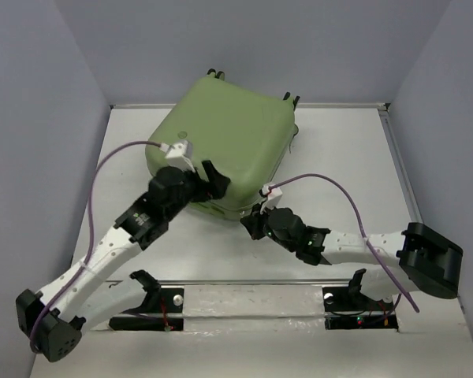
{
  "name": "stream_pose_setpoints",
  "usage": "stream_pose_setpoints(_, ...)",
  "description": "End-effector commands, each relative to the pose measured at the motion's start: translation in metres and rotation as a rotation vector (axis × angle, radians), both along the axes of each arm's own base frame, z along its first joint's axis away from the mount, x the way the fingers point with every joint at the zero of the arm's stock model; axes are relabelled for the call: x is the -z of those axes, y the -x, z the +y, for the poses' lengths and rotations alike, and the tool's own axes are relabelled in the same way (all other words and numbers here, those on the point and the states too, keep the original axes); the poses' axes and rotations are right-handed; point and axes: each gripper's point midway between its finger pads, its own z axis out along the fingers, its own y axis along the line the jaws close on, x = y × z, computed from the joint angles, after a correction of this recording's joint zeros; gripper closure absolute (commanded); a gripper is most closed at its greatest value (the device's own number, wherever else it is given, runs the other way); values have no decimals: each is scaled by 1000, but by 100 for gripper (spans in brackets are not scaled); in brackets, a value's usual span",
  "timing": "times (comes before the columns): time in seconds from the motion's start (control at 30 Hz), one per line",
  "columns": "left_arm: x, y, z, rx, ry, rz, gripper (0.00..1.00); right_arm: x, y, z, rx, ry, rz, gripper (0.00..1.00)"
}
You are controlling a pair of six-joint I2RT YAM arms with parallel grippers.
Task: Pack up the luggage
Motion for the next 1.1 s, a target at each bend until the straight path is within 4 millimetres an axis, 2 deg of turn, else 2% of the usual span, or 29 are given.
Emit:
stream_pose_setpoints(0.0,-91,-60,90,-247,-34,-186,2,-1,31,14,-101,-45,55,93)
stream_pose_setpoints(0.03,-91,-66,106,-293,-36,-184,1,-1,31,14,-102,-45,56,93)
stream_pose_setpoints(0.07,-108,-73,120,-316,-49,-206,1,-2,31,14,-101,-45,55,93)
stream_pose_setpoints(0.1,-106,-83,123,-296,-56,-183,1,-1,30,13,-99,-39,58,93)
stream_pose_setpoints(0.13,-116,-93,147,-365,-83,-191,1,-2,29,14,-98,-32,54,93)
stream_pose_setpoints(0.17,-116,-101,159,-404,-101,-183,1,-2,29,15,-99,-26,53,93)
stream_pose_setpoints(0.2,-106,-114,174,-435,-114,-151,1,1,30,14,-107,-11,60,93)
stream_pose_setpoints(0.3,-88,-135,180,-387,-99,-86,1,3,31,14,-111,12,70,93)
stream_pose_setpoints(0.37,-77,-146,174,-349,-99,-51,1,2,32,12,-108,20,76,93)
stream_pose_setpoints(0.43,-62,-159,195,-420,-149,-10,1,1,32,9,-105,29,74,93)
stream_pose_setpoints(0.5,-49,-165,198,-418,-171,19,1,-3,32,9,-111,35,71,93)
stream_pose_setpoints(0.53,-35,-171,195,-401,-168,48,1,-4,32,9,-114,40,70,93)
stream_pose_setpoints(0.63,-11,-176,176,-310,-112,98,1,-11,31,15,-123,35,60,93)
stream_pose_setpoints(0.67,3,-177,169,-282,-88,112,1,-12,30,16,-123,36,59,93)
stream_pose_setpoints(0.73,17,-172,149,-205,-27,136,1,-15,29,20,-130,39,56,93)
stream_pose_setpoints(0.77,32,-166,138,-182,1,168,2,-16,26,25,-135,46,51,93)
stream_pose_setpoints(0.8,40,-158,112,-121,-9,188,3,-16,26,29,-142,55,52,93)
stream_pose_setpoints(0.83,45,-153,102,-103,-23,196,3,-8,24,33,-144,81,56,93)
stream_pose_setpoints(0.87,50,-147,92,-74,-38,209,2,-8,21,36,-142,83,54,93)
stream_pose_setpoints(0.9,53,-141,80,-38,-34,222,2,-17,16,43,-131,70,40,93)
stream_pose_setpoints(1.07,69,-125,63,11,28,269,2,-48,-2,76,-108,48,-34,93)
